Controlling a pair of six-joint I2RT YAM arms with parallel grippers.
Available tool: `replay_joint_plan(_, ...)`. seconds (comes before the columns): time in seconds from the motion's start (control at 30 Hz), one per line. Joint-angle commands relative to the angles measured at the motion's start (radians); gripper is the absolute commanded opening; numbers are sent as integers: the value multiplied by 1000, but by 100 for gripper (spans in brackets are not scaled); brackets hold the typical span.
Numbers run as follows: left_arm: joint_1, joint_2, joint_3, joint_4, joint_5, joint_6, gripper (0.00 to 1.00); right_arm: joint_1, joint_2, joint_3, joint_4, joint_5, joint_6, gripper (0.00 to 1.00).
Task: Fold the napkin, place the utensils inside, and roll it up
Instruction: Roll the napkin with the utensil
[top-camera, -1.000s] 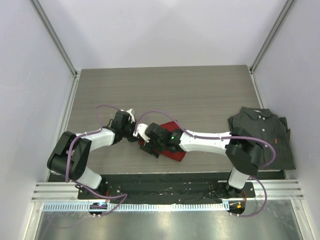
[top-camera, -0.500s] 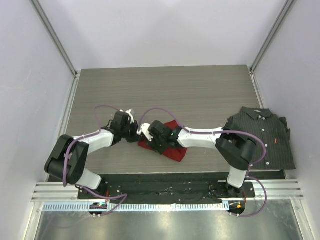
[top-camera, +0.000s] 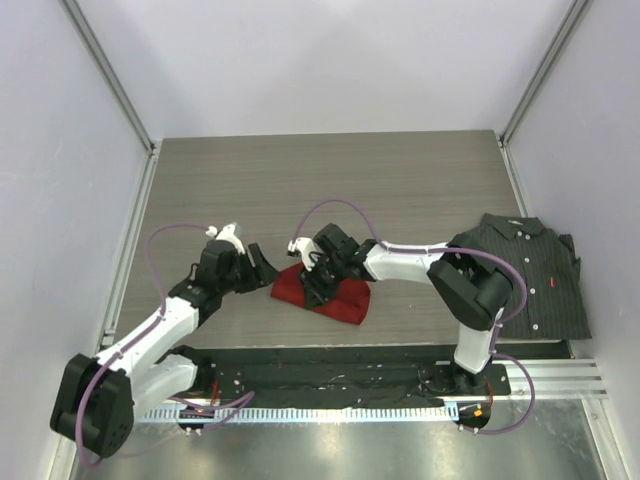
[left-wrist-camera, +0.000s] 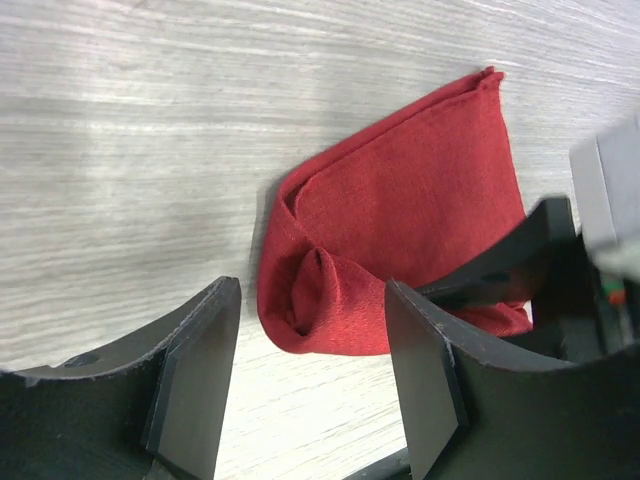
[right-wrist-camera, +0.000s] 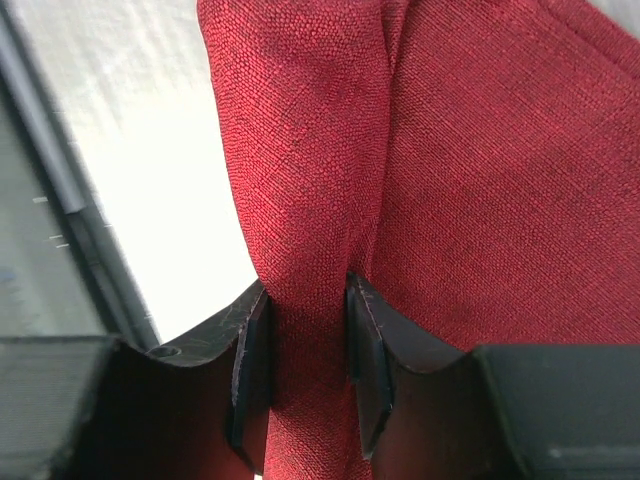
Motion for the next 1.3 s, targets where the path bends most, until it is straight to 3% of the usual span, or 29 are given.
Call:
replay_joint_plan(0.0,4,-74,-72,63,21,7,63,-33,70,-9,-55,-236,60,38)
replay_joint_plan(0.23,3,-74,-128,182,119,10,59,-93,161,28,-69,-377,77,38)
replay_joint_plan(0.57,1,84,-175,382,173,-28,48,-121,238,59,-77,-419,66,38)
replay_joint_plan(0.73,1,158,-183,434,167,-28,27,-130,238,64,-77,-402,68,44)
replay_joint_plan(0.77,3,168,-180,434,165,-28,17,-131,227,65,-80,-393,71,46)
replay_joint_plan(0.9,1,233,-154,420,174,-28,0,-130,180,91,-136,-307,66,58)
replay_joint_plan(1.1,1,268,-83,305,170,-13,0,-122,43,114,-201,-151,56,70)
replay_joint_plan(1.27,1,294,-22,177,174,-19,0,-56,-117,90,-192,116,14,78)
